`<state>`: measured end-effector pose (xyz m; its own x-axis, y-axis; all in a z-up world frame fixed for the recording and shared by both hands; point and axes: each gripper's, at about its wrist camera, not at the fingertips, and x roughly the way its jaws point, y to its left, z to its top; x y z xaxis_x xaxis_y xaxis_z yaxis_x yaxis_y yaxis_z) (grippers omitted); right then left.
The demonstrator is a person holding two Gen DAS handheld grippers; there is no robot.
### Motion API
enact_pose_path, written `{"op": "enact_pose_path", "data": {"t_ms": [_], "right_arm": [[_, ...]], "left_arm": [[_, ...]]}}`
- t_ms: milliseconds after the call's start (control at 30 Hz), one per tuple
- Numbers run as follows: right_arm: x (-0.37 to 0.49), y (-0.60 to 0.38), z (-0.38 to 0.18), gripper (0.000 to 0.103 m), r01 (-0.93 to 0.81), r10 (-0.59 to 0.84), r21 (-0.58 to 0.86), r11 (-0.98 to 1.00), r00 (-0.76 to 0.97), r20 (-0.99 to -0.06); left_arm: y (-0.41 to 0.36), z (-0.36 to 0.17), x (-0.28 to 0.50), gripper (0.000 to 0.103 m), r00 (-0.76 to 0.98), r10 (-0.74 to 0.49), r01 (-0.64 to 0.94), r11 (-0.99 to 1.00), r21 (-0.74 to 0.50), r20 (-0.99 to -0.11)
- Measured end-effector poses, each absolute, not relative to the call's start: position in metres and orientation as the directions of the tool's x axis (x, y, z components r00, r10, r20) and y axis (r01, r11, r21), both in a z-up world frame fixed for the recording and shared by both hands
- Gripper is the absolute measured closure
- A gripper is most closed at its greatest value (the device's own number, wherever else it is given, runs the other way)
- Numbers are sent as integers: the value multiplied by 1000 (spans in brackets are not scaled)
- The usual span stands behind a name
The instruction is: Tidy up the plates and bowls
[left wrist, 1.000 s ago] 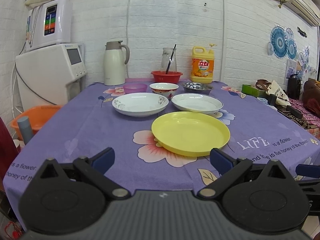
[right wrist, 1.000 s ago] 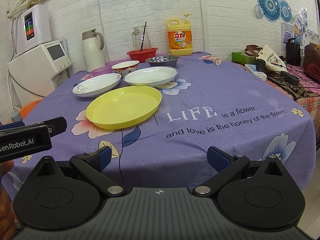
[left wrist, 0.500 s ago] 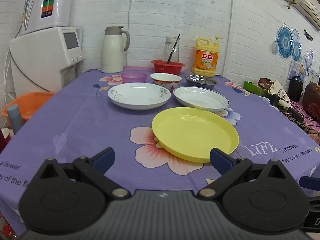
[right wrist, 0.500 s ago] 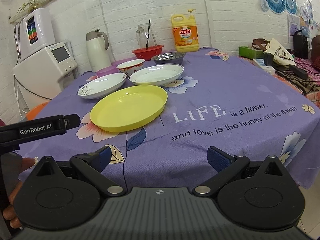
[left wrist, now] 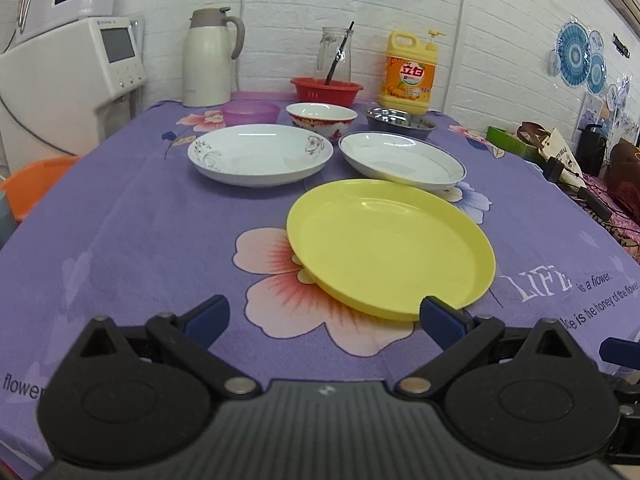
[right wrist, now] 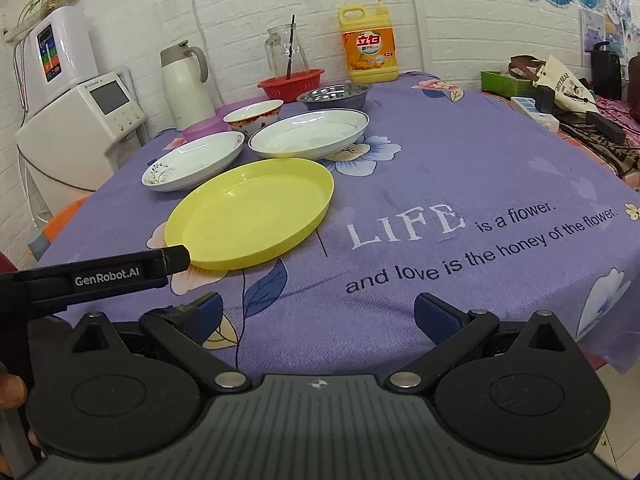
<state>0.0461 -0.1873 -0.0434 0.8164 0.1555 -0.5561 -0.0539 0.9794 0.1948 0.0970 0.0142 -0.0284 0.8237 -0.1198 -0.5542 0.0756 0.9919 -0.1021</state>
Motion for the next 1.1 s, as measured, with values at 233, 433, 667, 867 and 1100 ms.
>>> {"op": "enact_pose_path", "data": {"t_ms": [233, 433, 667, 867, 1100], "right_arm": [[96, -180, -34, 0, -76, 146, 144, 987, 799, -583], [147, -175, -40, 0, -90, 141, 113, 990, 775, -616], [180, -171, -49, 0, -101, 140, 98, 990, 745, -653], [185, -166, -55, 0, -116, 112, 38, 993, 749, -653], [181, -172, -53, 0, -160, 154, 48, 986, 753, -639]], "left_arm": [[31, -25, 130, 3, 809, -149, 68, 985, -160, -569], [35, -26, 162, 3, 797, -138, 54, 986, -159, -588], [38, -29, 187, 3, 783, -141, 52, 985, -163, -606], [34, -34, 194, 4, 774, -171, 90, 983, -161, -610], [37, -36, 198, 7, 765, -216, 118, 973, -198, -607]]}}
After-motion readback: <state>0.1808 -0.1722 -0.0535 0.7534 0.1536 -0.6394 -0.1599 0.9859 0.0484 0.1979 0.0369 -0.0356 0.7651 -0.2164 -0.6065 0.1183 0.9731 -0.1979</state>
